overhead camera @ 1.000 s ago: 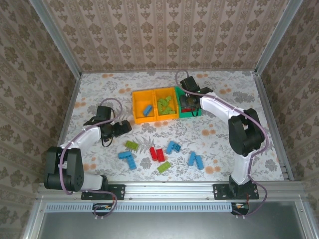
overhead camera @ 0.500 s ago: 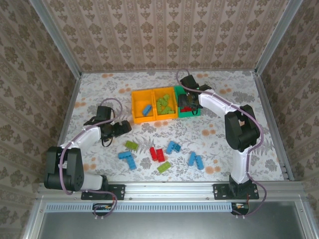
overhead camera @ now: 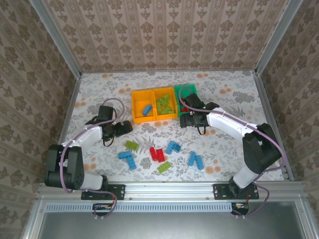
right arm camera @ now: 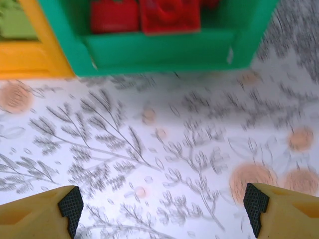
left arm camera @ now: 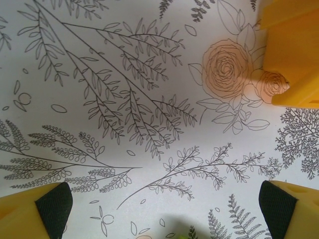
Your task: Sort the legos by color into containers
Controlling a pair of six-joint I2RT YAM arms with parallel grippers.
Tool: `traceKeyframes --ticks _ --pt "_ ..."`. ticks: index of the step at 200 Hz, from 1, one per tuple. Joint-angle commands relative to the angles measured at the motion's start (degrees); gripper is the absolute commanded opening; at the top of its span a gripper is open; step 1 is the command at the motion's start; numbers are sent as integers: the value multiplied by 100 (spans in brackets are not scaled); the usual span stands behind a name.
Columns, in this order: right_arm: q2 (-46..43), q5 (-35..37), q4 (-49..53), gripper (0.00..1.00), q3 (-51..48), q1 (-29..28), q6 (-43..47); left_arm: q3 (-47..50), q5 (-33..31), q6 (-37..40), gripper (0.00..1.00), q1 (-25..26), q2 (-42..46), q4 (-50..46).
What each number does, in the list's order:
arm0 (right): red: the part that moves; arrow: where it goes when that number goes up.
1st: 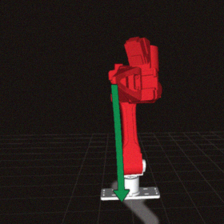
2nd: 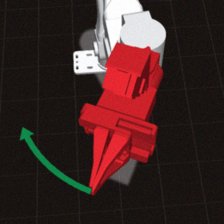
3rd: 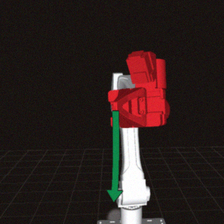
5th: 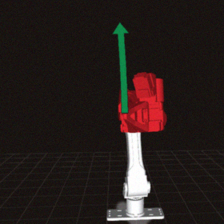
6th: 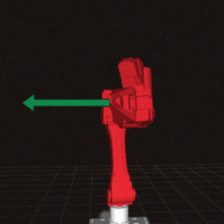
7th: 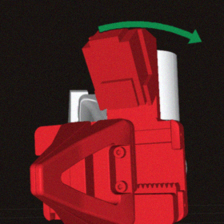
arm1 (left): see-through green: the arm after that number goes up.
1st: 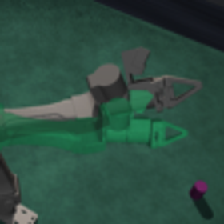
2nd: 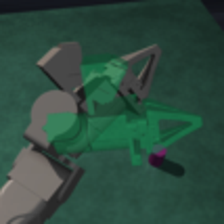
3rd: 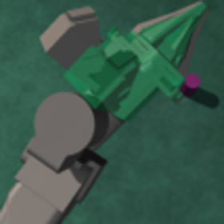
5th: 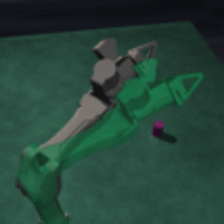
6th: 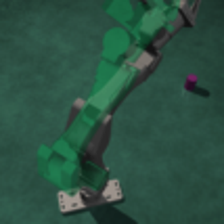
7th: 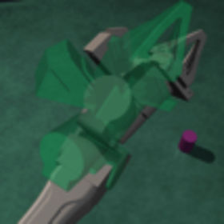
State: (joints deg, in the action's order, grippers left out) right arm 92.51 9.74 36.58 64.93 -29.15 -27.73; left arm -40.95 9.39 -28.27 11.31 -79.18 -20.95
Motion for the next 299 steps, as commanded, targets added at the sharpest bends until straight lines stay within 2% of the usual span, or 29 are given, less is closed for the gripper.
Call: traceKeyframes --ticks 1,32,59,81,126,176,230,246,280,299 --pt "-500 22 936 86 -383 -53 -856 -204 -215 196 100 144 46 71" --pt "-1441 -239 799 81 -1291 -391 -1542 -318 -210 284 100 264 -93 115" --pt "-2059 -106 911 79 -1887 -1095 -1894 -315 -144 314 100 293 -198 207" --pt "-2399 -59 1114 77 -2246 -1427 -2371 -351 -54 332 100 318 -301 275" --pt "-2908 -92 1160 69 -2740 -1677 -2841 -417 45 340 100 402 -429 350" --pt "-2804 -469 660 67 -3019 -1860 -2862 -423 -3 314 100 430 -386 325" --pt "-2051 -518 596 64 -2890 -2024 -2755 -441 -51 322 100 433 -265 273" --pt "-1888 -469 588 59 -2863 -2027 -2750 -427 -46 317 100 433 -247 249" --pt "-1755 -273 542 39 -2814 -2028 -2777 -423 -60 322 100 433 -238 240" --pt "-1828 -131 547 32 -2661 -2023 -2767 -436 -69 320 100 433 -247 232"
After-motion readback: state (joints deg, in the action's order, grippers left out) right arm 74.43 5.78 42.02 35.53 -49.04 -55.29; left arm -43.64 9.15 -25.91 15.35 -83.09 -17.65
